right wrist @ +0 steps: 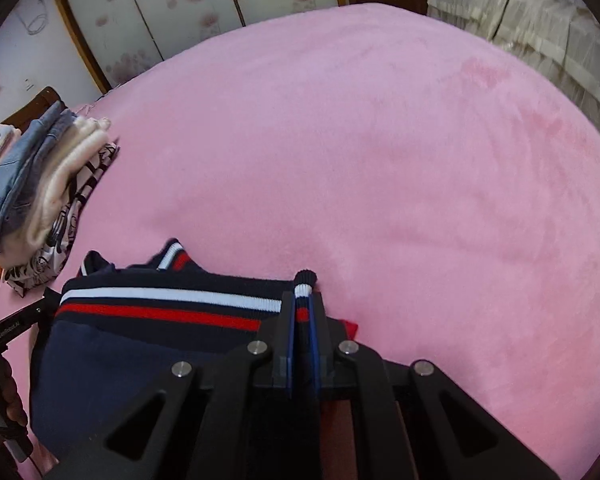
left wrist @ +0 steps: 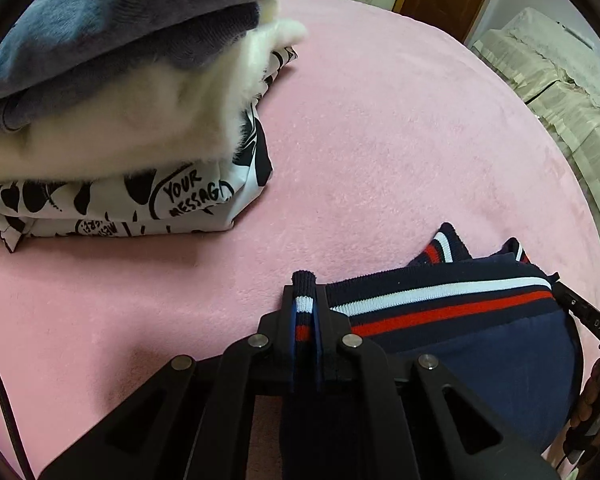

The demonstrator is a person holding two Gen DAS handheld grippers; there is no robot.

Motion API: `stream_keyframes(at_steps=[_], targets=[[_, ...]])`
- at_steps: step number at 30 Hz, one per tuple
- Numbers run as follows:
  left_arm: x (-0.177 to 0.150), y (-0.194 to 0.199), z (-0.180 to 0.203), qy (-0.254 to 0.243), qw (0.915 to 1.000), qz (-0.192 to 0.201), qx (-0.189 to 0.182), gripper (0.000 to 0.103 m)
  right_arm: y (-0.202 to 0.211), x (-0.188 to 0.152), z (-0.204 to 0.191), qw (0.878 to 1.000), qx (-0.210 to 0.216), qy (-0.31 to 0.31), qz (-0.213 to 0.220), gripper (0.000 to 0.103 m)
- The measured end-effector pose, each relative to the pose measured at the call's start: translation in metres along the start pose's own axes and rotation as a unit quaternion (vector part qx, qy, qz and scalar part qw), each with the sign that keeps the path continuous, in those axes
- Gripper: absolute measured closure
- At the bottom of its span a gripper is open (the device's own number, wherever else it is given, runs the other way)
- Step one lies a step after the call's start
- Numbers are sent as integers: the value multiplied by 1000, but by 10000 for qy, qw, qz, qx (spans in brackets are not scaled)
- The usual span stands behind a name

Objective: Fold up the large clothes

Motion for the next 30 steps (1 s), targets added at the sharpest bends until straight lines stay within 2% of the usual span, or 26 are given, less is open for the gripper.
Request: stream_keyframes(at_steps=[2, 4, 6, 10, 15, 22, 26, 30], targets=[[2, 3, -1, 5, 9999, -66, 125, 83, 5, 3, -2, 10000, -18, 48, -41, 95], [6, 14, 2, 57, 9995, -80, 293, 62, 14, 7, -5, 9999, -114, 128, 14, 85], [11, 25, 5, 127, 9990, -87, 413, 56, 27, 10, -9, 9992, -261, 273, 154, 81], [9, 66, 12, 335, 9987, 57, 373, 54, 61, 13, -22, 9984, -128, 309, 456, 80], [-15, 101, 23, 671, 9969, -36, 400, 54, 93, 1, -55, 9974, 219, 335, 594, 81], [-65, 139, 35, 1159, 9930, -202, -31, 54, 119, -40, -92, 9944, 502, 576, 727, 81], [-93, 144, 43, 1338, 9901, -271, -317, 54, 122, -59, -107, 9933, 617, 737, 644, 81], [-118, 134, 44, 1904, 9778, -483, -731, 54, 124, -73, -119, 9903, 634, 1029, 689, 81]])
Point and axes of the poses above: each gripper's, at about its wrist camera, not at the fingertips, and y roughly against the way its jaws point, z to its right, x to its top, the point moved 5 cm from there along -y, roughly the way its jaws point, and after that the axes turned 8 degrees about z, right-handed, at the moved point
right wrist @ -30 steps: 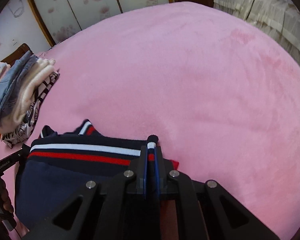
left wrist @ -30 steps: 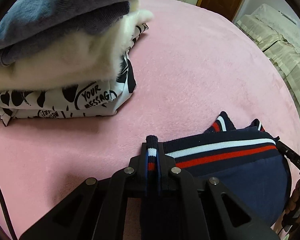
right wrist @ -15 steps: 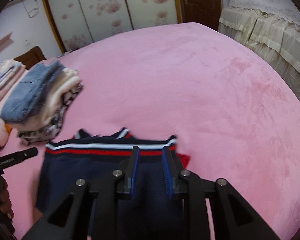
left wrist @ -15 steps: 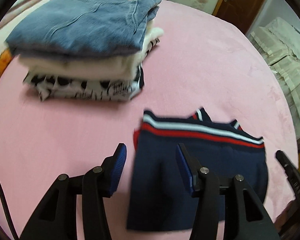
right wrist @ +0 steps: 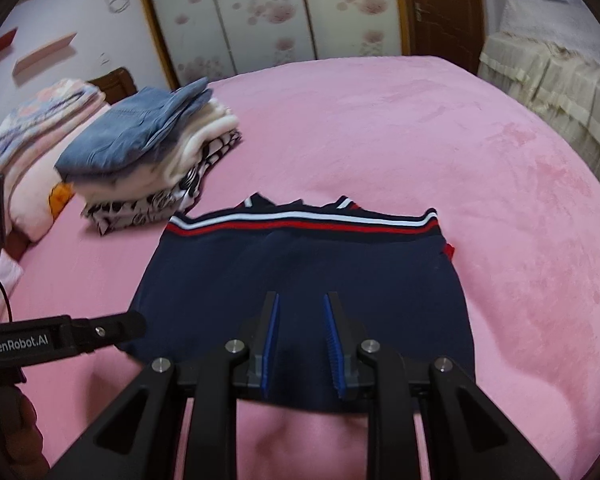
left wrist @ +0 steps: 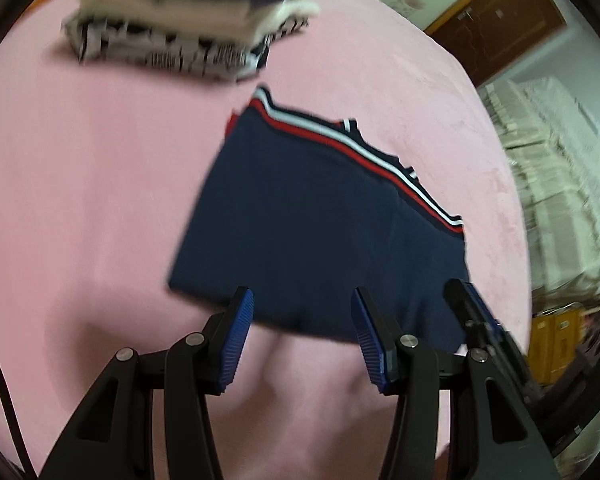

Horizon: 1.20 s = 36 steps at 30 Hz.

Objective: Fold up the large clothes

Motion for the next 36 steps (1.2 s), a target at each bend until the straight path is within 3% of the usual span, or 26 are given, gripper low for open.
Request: stream_keyframes(at_steps=[6, 14, 23, 32, 33, 36], targets=[[-12, -17, -18, 616, 9975, -21, -350, 54, 2, -14, -8, 9997, 108, 201, -41, 81], [-29, -48, -42, 957, 9932, 122, -652, 53, -1, -31, -12, 9992, 58, 384, 64, 81], [-11, -73, -41, 829, 9877, 583, -1193, 53, -5, -39, -10, 9994, 1, 306, 161, 81], [8, -78, -30, 834, 9831, 820, -1407, 53, -17, -34, -19, 9985, -67, 410, 358, 83], [9, -78, -29, 869, 9824, 860, -1415, 55, -19, -33, -20, 9984, -46, 420, 366, 90], [10, -71, -27, 809, 9823, 1070, -1308, 81, -30, -37, -24, 9986, -29, 432, 319, 98]])
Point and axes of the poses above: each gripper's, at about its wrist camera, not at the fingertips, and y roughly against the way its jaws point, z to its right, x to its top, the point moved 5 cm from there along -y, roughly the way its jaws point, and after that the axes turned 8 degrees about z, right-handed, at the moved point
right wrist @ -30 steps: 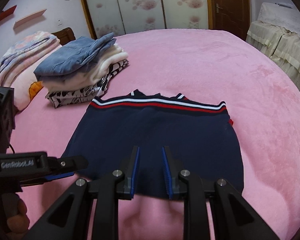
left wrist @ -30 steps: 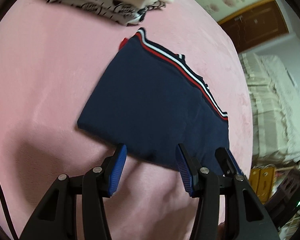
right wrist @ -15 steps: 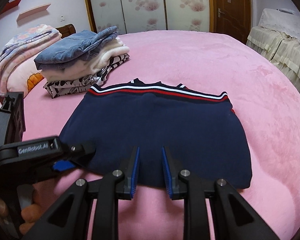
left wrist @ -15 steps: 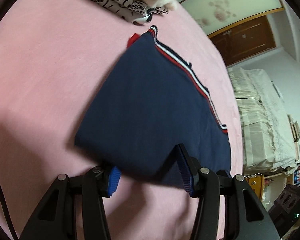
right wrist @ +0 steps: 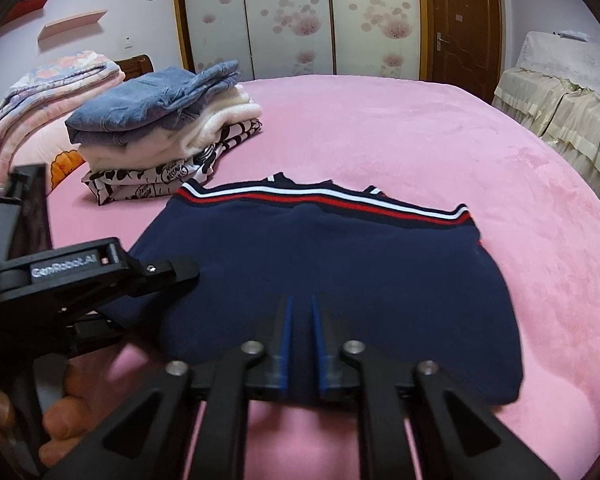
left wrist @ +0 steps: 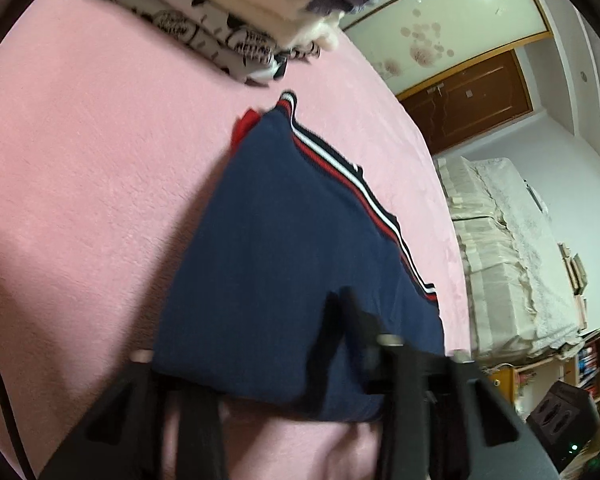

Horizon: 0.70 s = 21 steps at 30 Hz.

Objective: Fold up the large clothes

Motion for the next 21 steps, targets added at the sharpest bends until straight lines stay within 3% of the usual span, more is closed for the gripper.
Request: stream_keyframes(at_steps=[4, 8, 11, 14, 21], targets=[[3, 12, 15, -685, 9971, 150, 297, 88, -20, -16, 2, 9994, -81, -71, -344, 100], [-4, 17, 62, -1890, 9800, 427, 445, 89, -25, -21, 8, 9986, 21, -325, -410, 100], [-15, 17, 99, -2621, 9635, 459, 277, 89, -25, -23, 17, 9969, 187, -606, -457, 100], [-24, 14, 123, -3089, 9500, 411, 191, 89, -27, -24, 27, 9924, 456, -1000, -545, 100], [-44, 5, 167, -3692, 9289, 282, 68, 89, -10, -29, 57, 9754, 984, -1847, -686, 103]])
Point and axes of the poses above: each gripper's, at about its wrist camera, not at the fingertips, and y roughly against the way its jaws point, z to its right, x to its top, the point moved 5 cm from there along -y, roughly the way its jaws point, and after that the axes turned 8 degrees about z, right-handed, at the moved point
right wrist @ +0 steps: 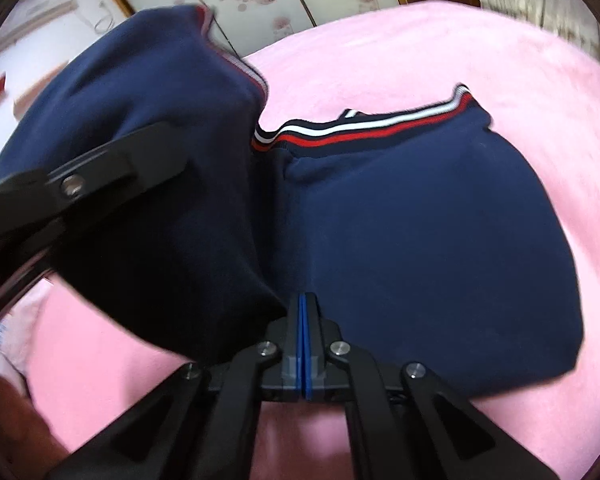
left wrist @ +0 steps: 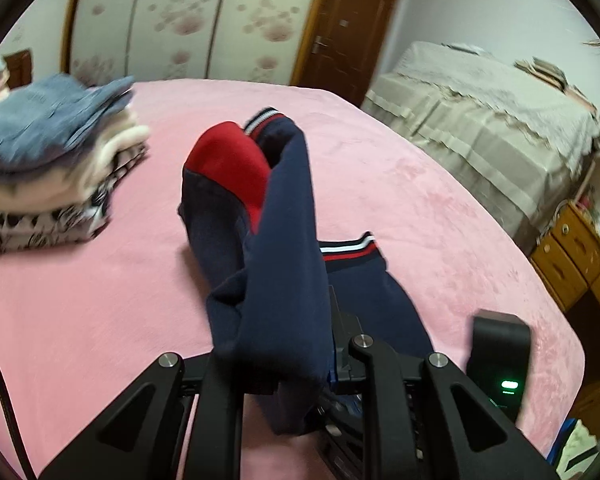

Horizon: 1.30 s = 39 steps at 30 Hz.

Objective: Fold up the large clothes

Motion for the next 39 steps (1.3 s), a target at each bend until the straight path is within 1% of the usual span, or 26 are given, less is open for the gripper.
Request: stream_keyframes(at_steps=[2, 4, 10, 12, 15, 16, 17, 18, 19, 20, 21, 22, 23, 24, 28, 30, 32, 33, 34, 35, 36, 37, 38, 39], targets=[[2, -11, 17, -257, 9996, -94, 20, 89, 17, 0, 11, 9997, 49, -245, 26, 103], [-6, -16, 29, -478, 9987, -180, 22, 89, 34, -1, 20, 9993, 20, -362, 76, 103], [-27, -39, 71, -870, 9942, -621, -123, 89, 78, -6, 61, 9959, -615, -621, 248, 103], [-35, -47, 79, -934, 9926, -773, -33, 89, 86, -8, 74, 9938, -814, -706, 275, 103], [-39, -55, 85, -1081, 9907, -800, 188, 86, 91, -9, 87, 9914, -997, -785, 313, 103], [-40, -56, 87, -1154, 9898, -802, 235, 81, 91, -9, 89, 9908, -1037, -814, 310, 103], [-42, -56, 91, -1222, 9890, -816, 193, 76, 91, -9, 90, 9904, -1058, -831, 313, 103], [-44, -55, 96, -1270, 9883, -842, 80, 55, 92, -10, 90, 9900, -1106, -824, 309, 103], [-46, -53, 102, -1327, 9871, -894, -80, 30, 93, -9, 91, 9897, -1142, -808, 302, 103], [-48, -52, 106, -1392, 9857, -940, -141, 19, 93, -4, 90, 9895, -1173, -784, 303, 103], [-48, -50, 107, -1422, 9852, -948, -138, 14, 93, -2, 87, 9892, -1229, -738, 308, 103], [-47, -46, 106, -1358, 9860, -954, -177, 14, 94, 0, 86, 9886, -1322, -650, 304, 103], [-46, -43, 104, -1261, 9864, -1007, -321, 14, 97, 2, 84, 9878, -1418, -565, 316, 103], [-44, -40, 100, -1177, 9867, -1046, -389, 14, 102, 3, 88, 9876, -1440, -540, 322, 102], [-26, -15, 71, -520, 9907, -1087, -637, 14, 117, 13, 99, 9848, -1637, -454, 352, 102], [-15, 0, 47, -31, 9922, -1074, -634, 14, 125, 23, 101, 9850, -1608, -491, 382, 102], [-9, 6, 26, 271, 9914, -1205, -436, 14, 132, 35, 95, 9865, -1509, -497, 402, 102], [-7, 7, 14, 379, 9906, -1280, -308, 14, 135, 42, 89, 9875, -1440, -493, 419, 96], [-5, 8, 2, 457, 9900, -1325, -146, 14, 137, 50, 81, 9886, -1356, -486, 435, 79], [-3, 9, -7, 499, 9900, -1321, 33, 14, 139, 55, 76, 9891, -1310, -492, 465, 68], [-2, 9, -12, 515, 9897, -1323, 166, 14, 142, 64, 68, 9895, -1238, -501, 546, 47], [0, 9, -18, 537, 9891, -1338, 293, 14, 141, 69, 60, 9899, -1182, -482, 617, 37], [2, 8, -24, 567, 9883, -1360, 403, 14, 140, 76, 53, 9905, -1109, -445, 680, 36], [5, 7, -29, 601, 9873, -1375, 518, 14, 135, 83, 43, 9924, -990, -358, 644, 36]])
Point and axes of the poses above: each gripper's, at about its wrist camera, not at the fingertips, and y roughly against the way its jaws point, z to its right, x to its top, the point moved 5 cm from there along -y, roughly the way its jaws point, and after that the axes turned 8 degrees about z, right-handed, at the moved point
